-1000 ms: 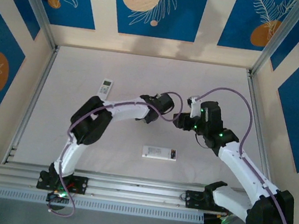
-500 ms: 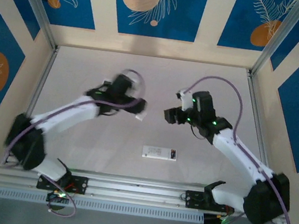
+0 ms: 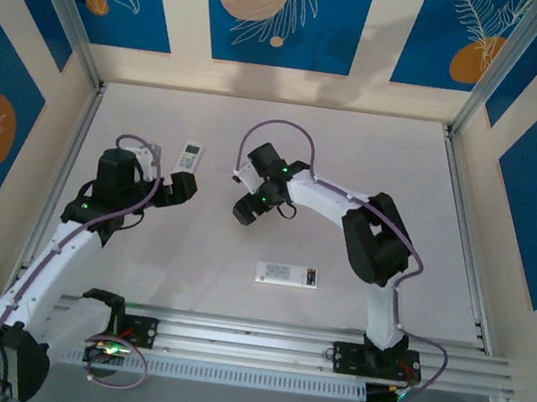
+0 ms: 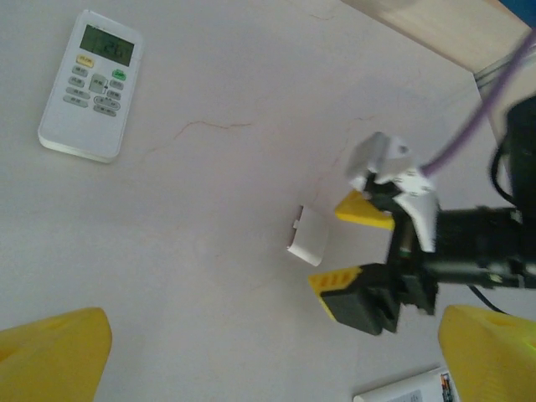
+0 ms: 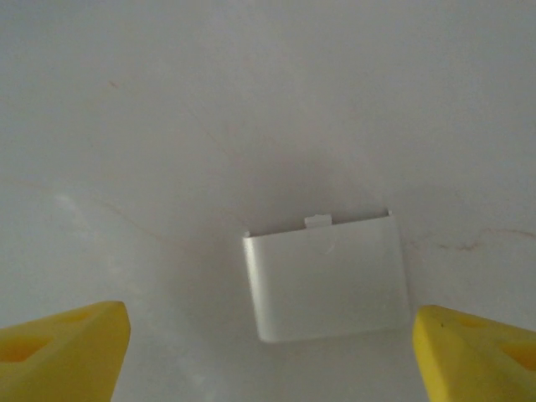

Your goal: Load the batteries into the remote control

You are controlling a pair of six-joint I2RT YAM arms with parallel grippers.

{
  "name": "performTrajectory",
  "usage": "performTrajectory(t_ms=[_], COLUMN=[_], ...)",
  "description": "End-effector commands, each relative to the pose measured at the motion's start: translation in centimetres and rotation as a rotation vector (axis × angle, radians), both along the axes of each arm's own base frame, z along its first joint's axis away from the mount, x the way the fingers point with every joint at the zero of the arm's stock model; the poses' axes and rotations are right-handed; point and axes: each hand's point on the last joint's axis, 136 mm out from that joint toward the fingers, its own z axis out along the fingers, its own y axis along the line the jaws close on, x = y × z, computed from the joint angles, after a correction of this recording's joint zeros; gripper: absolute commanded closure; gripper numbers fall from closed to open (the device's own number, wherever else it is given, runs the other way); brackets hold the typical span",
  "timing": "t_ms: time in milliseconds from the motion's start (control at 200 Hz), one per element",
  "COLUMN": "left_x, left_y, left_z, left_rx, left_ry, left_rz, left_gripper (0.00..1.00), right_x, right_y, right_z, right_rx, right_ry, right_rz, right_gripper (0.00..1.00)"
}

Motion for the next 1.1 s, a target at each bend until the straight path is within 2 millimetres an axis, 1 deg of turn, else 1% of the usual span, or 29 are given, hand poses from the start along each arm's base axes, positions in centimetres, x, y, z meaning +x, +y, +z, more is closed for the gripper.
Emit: performTrajectory(t_ms=[0,140,230,370,480,540,595,660,680,760,840,905,920,930,1015,1095], left_x=[-0.8,-0.7,-0.8,-0.8,-0.7,-0.7,-0.6,-0.6,-0.6,-0.6,-0.6,-0.6,-0.6,-0.7,-0.6,-0.5], left_y=[-0.1,-0.4,-0.6,-0.5,-0.6,-0.7,-0.8,-0.9,-0.9,-1.2,-1.5,-1.8,-1.9,-2.0,-2.2,-2.7], left_z=[-1.3,-2.5,-2.9,-2.9,-2.8,-2.7,-2.7,-2.8,-2.8,-2.7,-2.8,-2.9,-3.1,-3.1,-3.2,-2.8], left_rx=[0.013,-0.007,-0.015,-0.007,-0.010,-0.017,-0.023,-0.028,-0.030,-0.044,-0.061,-0.069,-0.072,-0.073,-0.086,-0.115], left_ry=[0.021,0.029,0.044,0.038,0.035,0.034,0.032,0.032,0.032,0.032,0.023,0.016,0.020,0.020,0.024,0.012], left_rz=[-0.035,-0.040,-0.051,-0.050,-0.051,-0.054,-0.058,-0.060,-0.062,-0.076,-0.091,-0.104,-0.108,-0.113,-0.128,-0.142], left_gripper=[0.00,0.00,0.00,0.00,0.00,0.00,0.00,0.00,0.00,0.00,0.00,0.00,0.00,0.00,0.00,0.00], right_x=[0.5,0.1,-0.4,-0.9,-1.1,-1.1,-1.0,-1.3,-1.3,-1.5,-1.9,-3.6,-4.1,-4.3,-7.2,-10.1], right_y=[-0.7,-0.3,-0.6,-1.6,-2.3,-2.4,-2.1,-1.2,-0.9,-0.9,-2.4,-4.4,-4.9,-5.2,-8.6,-12.4], right_z=[-0.4,-2.2,-3.1,-4.0,-3.9,-3.3,-1.9,0.0,1.0,3.6,5.9,6.9,6.8,7.3,7.6,6.6], right_rx=[-0.078,-0.109,-0.140,-0.186,-0.213,-0.209,-0.182,-0.124,-0.101,-0.057,-0.048,-0.042,-0.043,-0.038,-0.055,-0.133], right_ry=[-0.002,0.031,0.060,0.078,0.079,0.080,0.068,0.042,0.023,-0.056,-0.127,-0.151,-0.150,-0.161,-0.184,-0.168], right_rz=[0.063,0.105,0.116,0.145,0.191,0.218,0.237,0.276,0.290,0.333,0.362,0.409,0.423,0.433,0.502,0.568], right_gripper=[0.12,0.13,0.19,0.27,0.36,0.41,0.42,0.45,0.45,0.45,0.44,0.43,0.43,0.42,0.42,0.42])
